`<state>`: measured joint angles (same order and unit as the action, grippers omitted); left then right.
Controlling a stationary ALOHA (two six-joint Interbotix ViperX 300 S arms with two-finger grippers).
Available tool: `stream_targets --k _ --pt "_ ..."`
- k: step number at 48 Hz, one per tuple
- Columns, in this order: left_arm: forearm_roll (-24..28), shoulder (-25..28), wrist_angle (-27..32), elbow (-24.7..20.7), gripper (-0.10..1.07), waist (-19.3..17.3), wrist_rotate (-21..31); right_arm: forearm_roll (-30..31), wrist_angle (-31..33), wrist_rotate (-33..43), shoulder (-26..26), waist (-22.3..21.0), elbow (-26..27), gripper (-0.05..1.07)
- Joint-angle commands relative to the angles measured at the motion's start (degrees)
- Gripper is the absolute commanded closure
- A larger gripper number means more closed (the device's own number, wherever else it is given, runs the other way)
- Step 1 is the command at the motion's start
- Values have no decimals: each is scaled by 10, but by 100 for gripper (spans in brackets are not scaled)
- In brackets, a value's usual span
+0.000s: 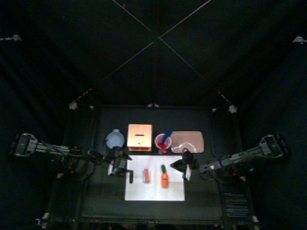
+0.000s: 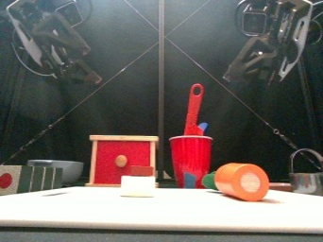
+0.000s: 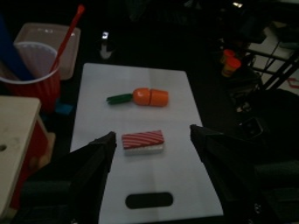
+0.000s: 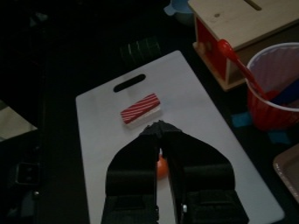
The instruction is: Place carrot into bowl
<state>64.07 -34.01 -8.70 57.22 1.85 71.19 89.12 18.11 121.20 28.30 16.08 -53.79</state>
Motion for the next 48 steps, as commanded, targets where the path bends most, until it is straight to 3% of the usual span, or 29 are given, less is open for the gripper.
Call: stream_targets --k 1,14,27,36,48 --pt "-1 -1 -10 -26 -1 0 -5 5 -2 -2 10 0 22 61" --pt "-7 -1 -11 -30 -1 -9 -23 80 -1 1 9 -2 43 61" --pt "-11 -1 -11 -29 -1 -16 -23 71 -8 2 9 2 47 61" --pt "-11 -1 -10 -28 -1 -23 -23 11 -8 0 -4 4 53 61" --pt "-11 -1 -11 -25 -1 -40 -23 -142 -8 -1 -9 8 64 61"
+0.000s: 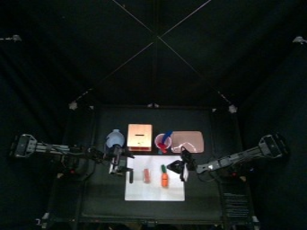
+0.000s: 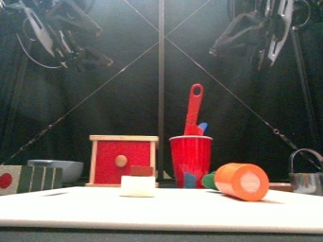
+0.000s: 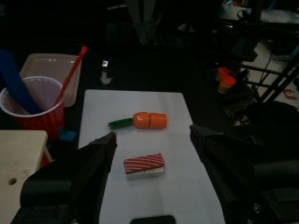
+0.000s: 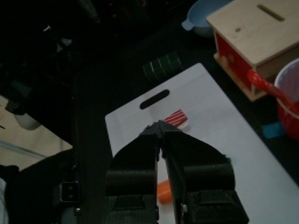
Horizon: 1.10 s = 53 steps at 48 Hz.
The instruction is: Place carrot into bowl
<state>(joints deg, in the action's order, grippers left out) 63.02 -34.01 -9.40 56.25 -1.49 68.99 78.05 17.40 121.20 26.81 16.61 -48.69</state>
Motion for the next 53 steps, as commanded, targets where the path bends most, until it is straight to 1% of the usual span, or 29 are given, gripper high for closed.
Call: stream_targets --k 1,7,15,21,27,32,38,46,53 --pt "0 -1 -3 -16 -1 -8 -1 -40 0 -2 5 4 14 61" --pt "0 -1 -3 -15 -1 -21 -1 -76 6 -2 0 17 18 60" --pt "-2 -1 -3 -13 -1 -25 -1 -87 25 -3 -21 28 30 60" --pt "-2 -1 0 -11 -1 -31 -1 -112 41 -3 -39 32 49 60" --pt "-2 -1 0 -8 -1 -40 -1 -156 70 -3 -48 36 63 60" --pt "-2 -1 1 -4 -1 -50 -1 -221 104 -3 -54 40 71 60" --pt "-2 -1 1 -2 -1 -58 -4 -279 135 -3 -68 47 83 60" --pt "0 -1 1 -1 -1 -76 -7 -308 155 -3 -80 49 105 60" --pt "0 -1 1 1 -1 -93 -18 -333 162 -3 -105 47 124 60"
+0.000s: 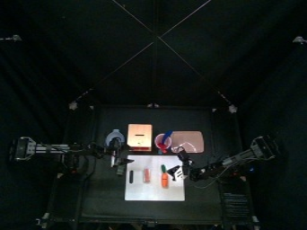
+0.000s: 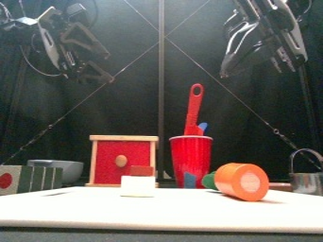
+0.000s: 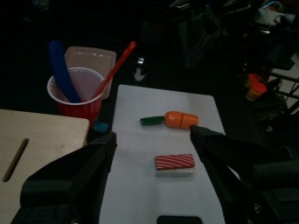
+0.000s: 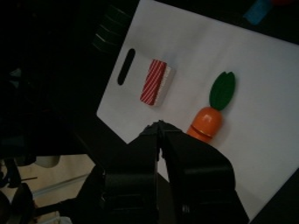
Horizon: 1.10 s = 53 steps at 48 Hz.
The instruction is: Place carrot into bowl
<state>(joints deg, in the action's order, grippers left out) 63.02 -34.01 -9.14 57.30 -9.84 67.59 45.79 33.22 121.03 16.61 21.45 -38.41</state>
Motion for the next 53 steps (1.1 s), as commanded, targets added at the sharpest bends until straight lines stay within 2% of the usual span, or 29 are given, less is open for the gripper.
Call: stream_targets --k 1,13,19,24,29,39,43,53 --pt "0 -1 -2 -10 -1 -12 -7 -16 5 -1 -9 0 23 60" --pt "-2 -1 -3 -17 -1 -47 -41 -50 47 -2 -64 0 63 60" --pt "-2 -1 -4 -18 -1 -59 -50 -55 63 -11 -70 0 77 60" --pt "-2 -1 -4 -18 -1 -68 -53 -90 88 -72 -72 -3 90 60" --pt "-2 -1 -4 -19 -1 -73 -52 -173 130 -171 -77 -10 107 60" --pt "-3 -1 -4 -19 -1 -73 -51 -304 111 -340 -100 -55 142 60" --pt "-7 -1 -4 -19 -1 -73 -52 -330 112 -356 -116 -69 152 60" --pt "-20 -1 -2 -16 -1 -75 -54 -337 100 -354 -150 -81 171 60"
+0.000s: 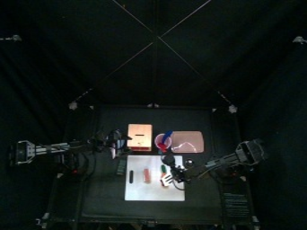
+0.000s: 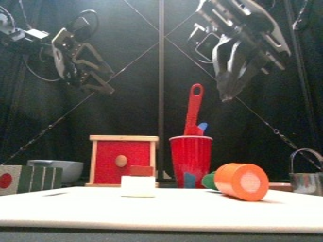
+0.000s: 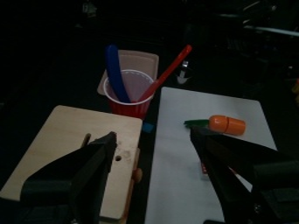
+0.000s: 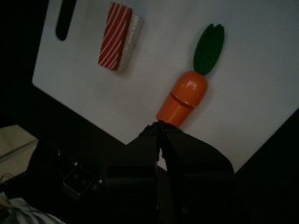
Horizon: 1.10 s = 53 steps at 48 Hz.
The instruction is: Place carrot into bowl
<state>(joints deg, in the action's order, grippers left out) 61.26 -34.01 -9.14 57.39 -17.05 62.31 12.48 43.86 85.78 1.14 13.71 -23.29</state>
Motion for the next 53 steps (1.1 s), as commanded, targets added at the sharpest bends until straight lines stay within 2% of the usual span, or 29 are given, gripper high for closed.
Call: stream_targets --k 1,25,31,44,53 --pt "-3 -1 -2 -16 -1 -2 -1 -4 -7 -2 1 -4 25 60" --pt "-4 -1 -4 -6 -1 -4 -1 -13 -2 5 -14 -7 33 59" --pt "-4 -1 -4 -5 -1 -4 -1 -13 2 6 -12 -6 32 53" --pt "-4 -1 -5 -6 -1 -4 0 -19 12 7 -11 -4 30 29" --pt "-9 4 -25 -13 -1 2 3 -17 26 6 -4 -4 29 27"
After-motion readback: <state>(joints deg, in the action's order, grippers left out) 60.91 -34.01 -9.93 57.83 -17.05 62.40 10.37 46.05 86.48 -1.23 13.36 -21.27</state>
